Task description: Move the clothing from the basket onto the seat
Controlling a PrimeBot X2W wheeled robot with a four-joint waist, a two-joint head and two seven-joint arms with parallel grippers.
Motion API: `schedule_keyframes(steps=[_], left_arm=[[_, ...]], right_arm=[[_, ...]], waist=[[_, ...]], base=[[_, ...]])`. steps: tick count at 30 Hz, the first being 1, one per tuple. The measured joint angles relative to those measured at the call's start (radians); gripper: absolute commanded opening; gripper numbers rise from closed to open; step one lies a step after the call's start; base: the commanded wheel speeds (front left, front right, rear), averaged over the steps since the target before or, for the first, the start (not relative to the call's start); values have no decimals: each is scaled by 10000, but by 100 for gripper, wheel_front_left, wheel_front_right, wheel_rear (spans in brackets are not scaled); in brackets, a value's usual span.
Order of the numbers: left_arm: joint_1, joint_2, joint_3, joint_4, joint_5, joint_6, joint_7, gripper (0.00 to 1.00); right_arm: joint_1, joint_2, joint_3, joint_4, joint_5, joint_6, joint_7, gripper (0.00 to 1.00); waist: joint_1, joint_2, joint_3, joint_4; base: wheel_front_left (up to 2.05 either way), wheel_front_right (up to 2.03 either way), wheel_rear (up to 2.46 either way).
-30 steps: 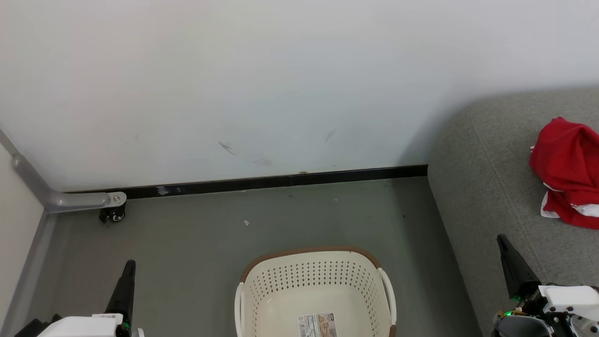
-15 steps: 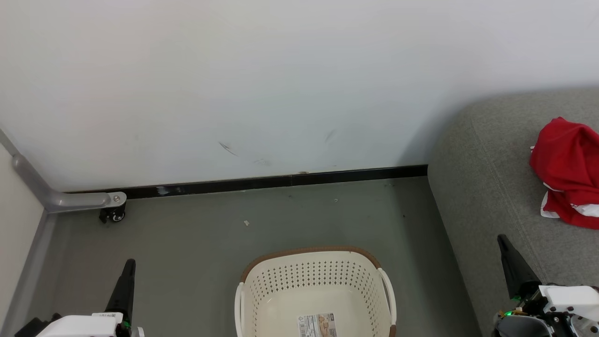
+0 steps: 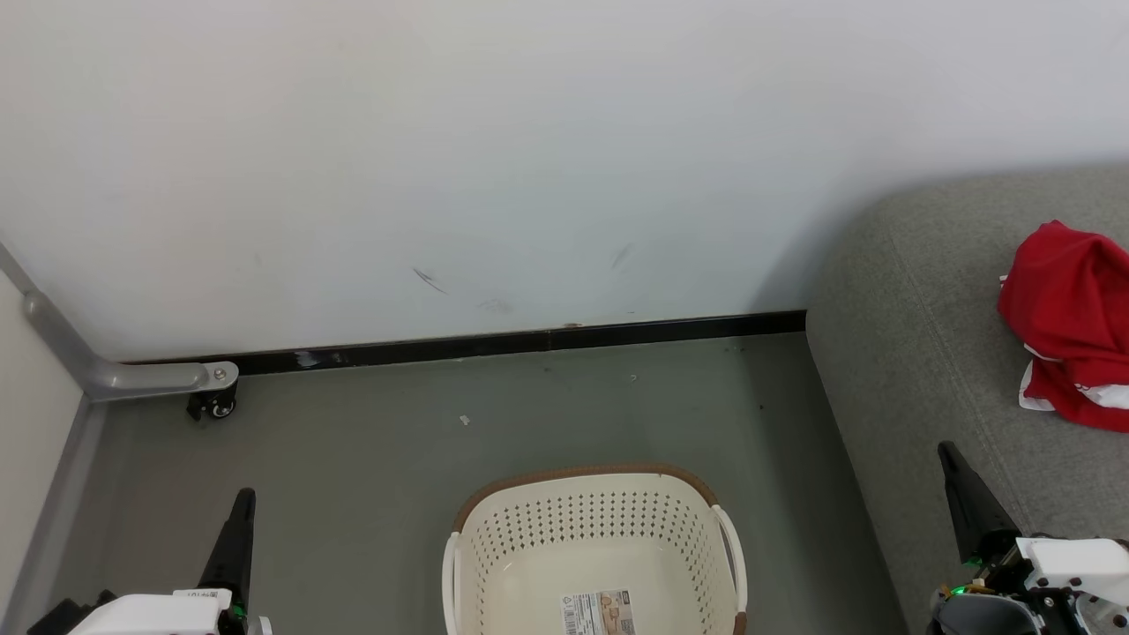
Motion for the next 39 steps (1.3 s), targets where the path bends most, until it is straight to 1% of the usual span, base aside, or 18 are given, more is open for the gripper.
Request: schedule_keyframes(steps=[39], left_arm=[[-1, -2, 6, 19, 0, 0, 27, 0]], right_arm=[[-11, 73, -58, 10, -77, 0, 13, 0]], waist=[[0, 0, 0, 0]], base=[[0, 0, 0]])
